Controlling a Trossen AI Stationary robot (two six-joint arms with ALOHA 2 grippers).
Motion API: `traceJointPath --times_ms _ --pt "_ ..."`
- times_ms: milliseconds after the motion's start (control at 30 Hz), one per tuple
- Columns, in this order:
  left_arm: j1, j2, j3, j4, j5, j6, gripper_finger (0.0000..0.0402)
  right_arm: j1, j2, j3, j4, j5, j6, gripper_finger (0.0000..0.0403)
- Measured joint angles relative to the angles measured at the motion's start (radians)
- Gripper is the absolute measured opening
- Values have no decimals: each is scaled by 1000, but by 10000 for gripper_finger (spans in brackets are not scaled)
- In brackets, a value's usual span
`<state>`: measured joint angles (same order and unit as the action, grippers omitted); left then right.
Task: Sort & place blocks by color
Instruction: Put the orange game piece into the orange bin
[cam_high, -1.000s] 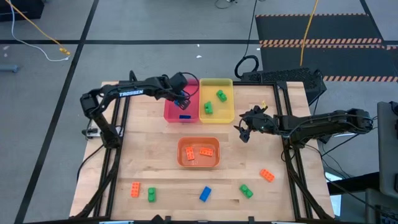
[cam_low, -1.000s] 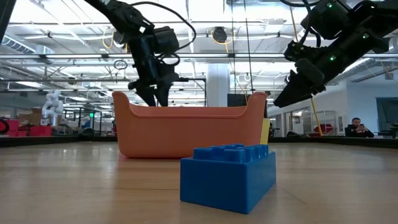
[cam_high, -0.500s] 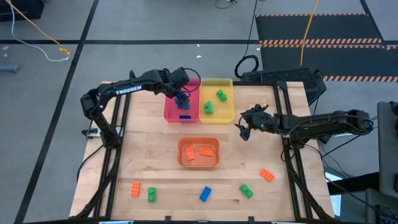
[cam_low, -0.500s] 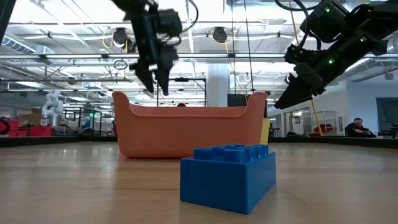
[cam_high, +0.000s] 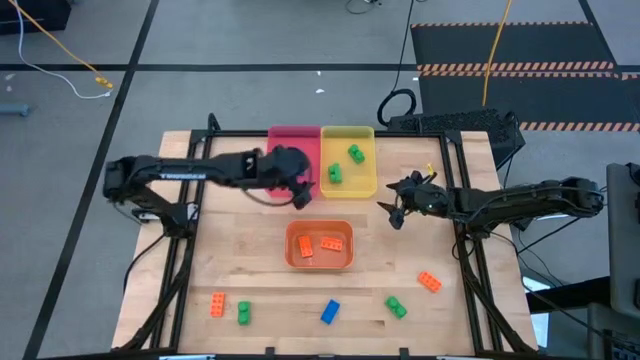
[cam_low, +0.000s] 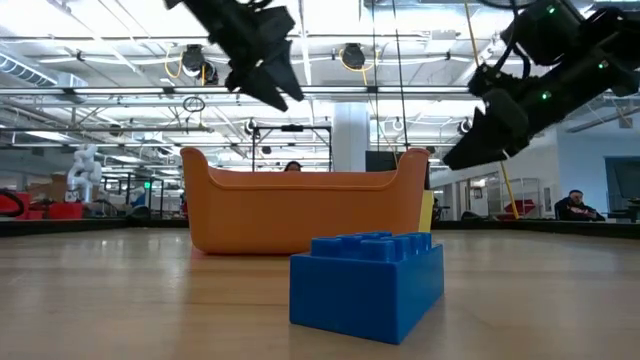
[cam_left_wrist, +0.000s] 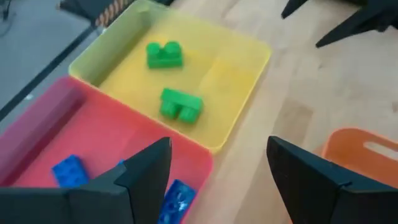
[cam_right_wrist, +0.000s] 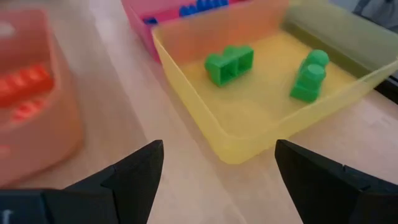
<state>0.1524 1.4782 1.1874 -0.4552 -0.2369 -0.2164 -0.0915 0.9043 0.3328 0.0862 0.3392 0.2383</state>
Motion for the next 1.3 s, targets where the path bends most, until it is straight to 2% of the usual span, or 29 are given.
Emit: traceJointPath --times_ms 167,300,467,633,733,867,1033,1100,1300 --pt "-39 -129 -243 325 -1 -17 260 36 -42 5 4 4 8 302" --pt "-63 -221 -406 556 -7 -5 260 63 -40 74 -92 2 6 302" --pt "-95 -288 -568 805 -56 1 259 119 4 296 -439 4 41 302" --pt "-120 -302 -671 988 -72 8 260 202 129 529 -801 -1 145 302" --pt "-134 -301 -698 980 -72 18 260 261 231 639 -985 -53 242 302" --pt "-137 -302 -702 977 -60 24 260 338 379 746 -1185 -203 402 302" --pt "-149 -302 -702 981 -32 29 260 449 526 783 -1306 -419 592 302" --pt "-157 -301 -702 979 -30 32 260 497 564 782 -1353 -471 660 302" --pt "-179 -341 -701 966 -30 57 260 611 597 782 -1382 -469 901 302"
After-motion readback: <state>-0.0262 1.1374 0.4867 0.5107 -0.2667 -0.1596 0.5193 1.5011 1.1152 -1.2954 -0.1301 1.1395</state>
